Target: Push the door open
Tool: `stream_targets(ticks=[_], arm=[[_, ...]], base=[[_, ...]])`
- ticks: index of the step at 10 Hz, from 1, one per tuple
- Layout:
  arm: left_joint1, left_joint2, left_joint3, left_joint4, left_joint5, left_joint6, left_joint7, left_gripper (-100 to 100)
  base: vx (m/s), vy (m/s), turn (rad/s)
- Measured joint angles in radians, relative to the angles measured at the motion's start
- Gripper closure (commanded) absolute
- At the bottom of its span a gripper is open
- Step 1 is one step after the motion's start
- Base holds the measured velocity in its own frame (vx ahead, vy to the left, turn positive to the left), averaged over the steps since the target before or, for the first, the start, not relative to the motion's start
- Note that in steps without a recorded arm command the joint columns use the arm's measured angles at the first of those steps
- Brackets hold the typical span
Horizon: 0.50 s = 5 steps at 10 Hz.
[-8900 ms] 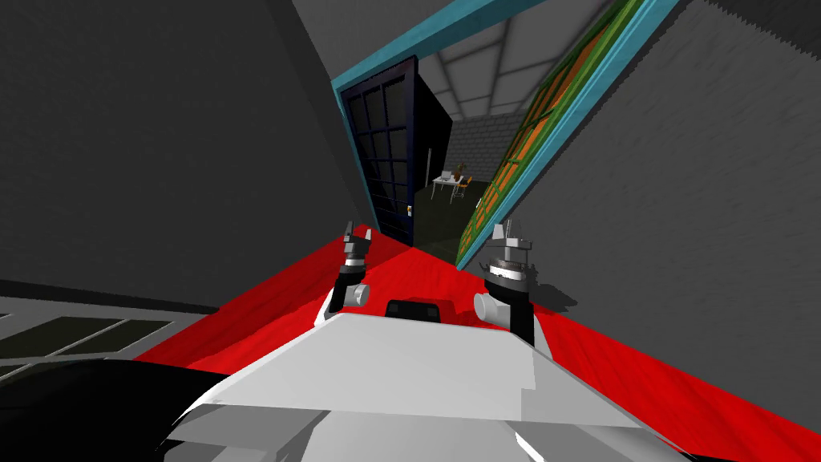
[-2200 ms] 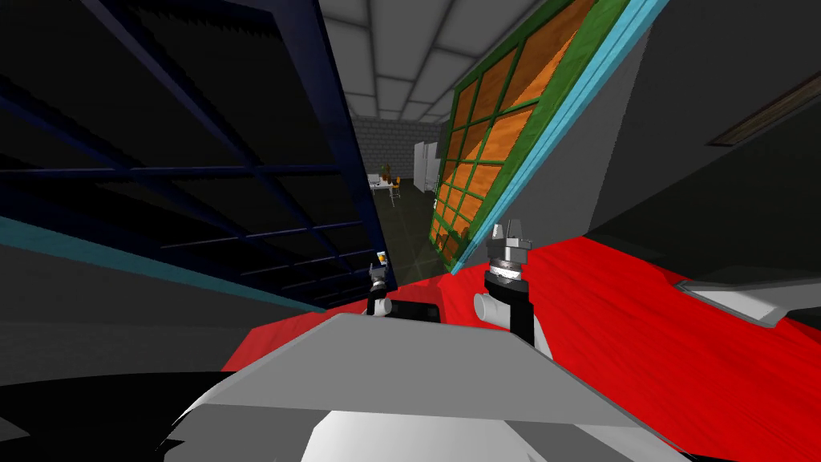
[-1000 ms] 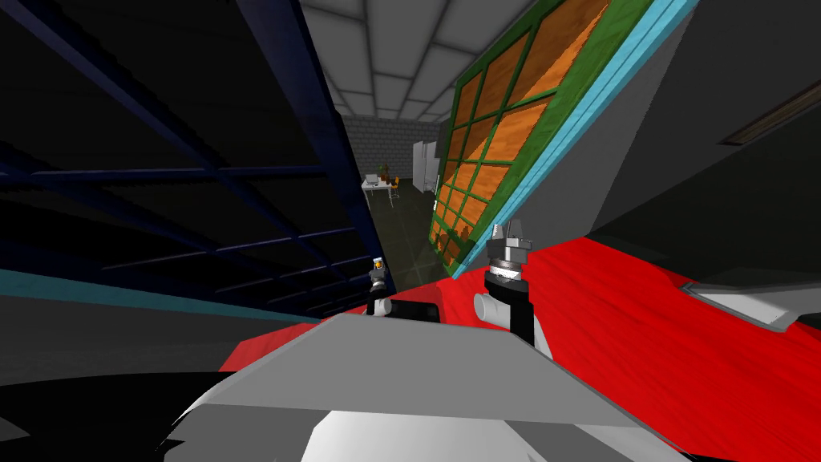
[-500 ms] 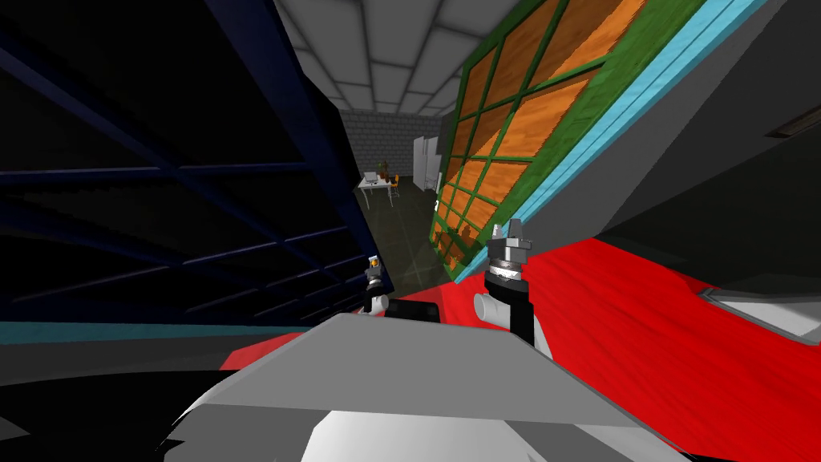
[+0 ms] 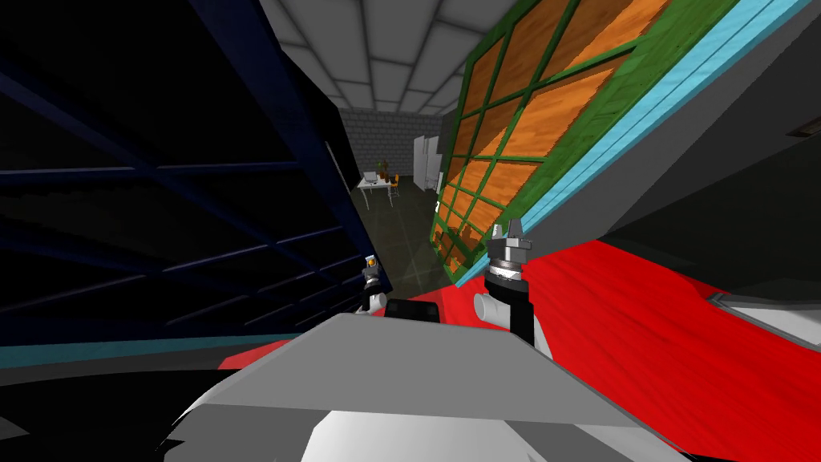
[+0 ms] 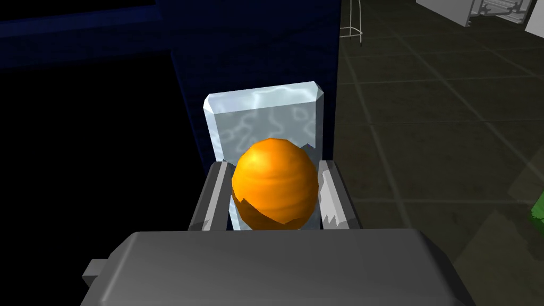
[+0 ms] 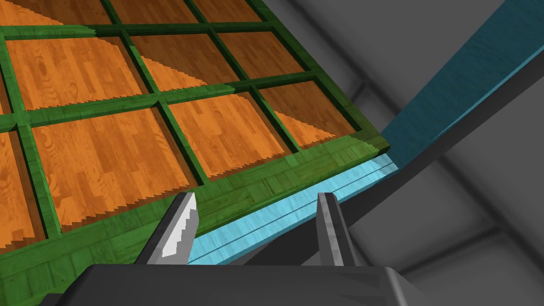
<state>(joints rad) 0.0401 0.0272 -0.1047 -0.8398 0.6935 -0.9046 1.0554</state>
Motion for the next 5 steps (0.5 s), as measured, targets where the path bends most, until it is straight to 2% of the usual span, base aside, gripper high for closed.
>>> stream_targets(ticks=[1,3,4,5], arm=[[0.013,-0.004,0.011,-0.02,-0.004,0.006,-0.007,100],[-0.001,-0.001,0.023,0.006,-0.009,-0.007,0.006,100],[-0.025,0.003,0.036,0.043,-0.011,-0.018,0.019,100],[-0.018,0.005,0.044,0.027,-0.011,-0.011,0.018,100]], base=[[0.068,0.008,0.022],[0.075,0.005,0.009],[0.058,-0.002,0.0],[0.048,0.008,0.006]])
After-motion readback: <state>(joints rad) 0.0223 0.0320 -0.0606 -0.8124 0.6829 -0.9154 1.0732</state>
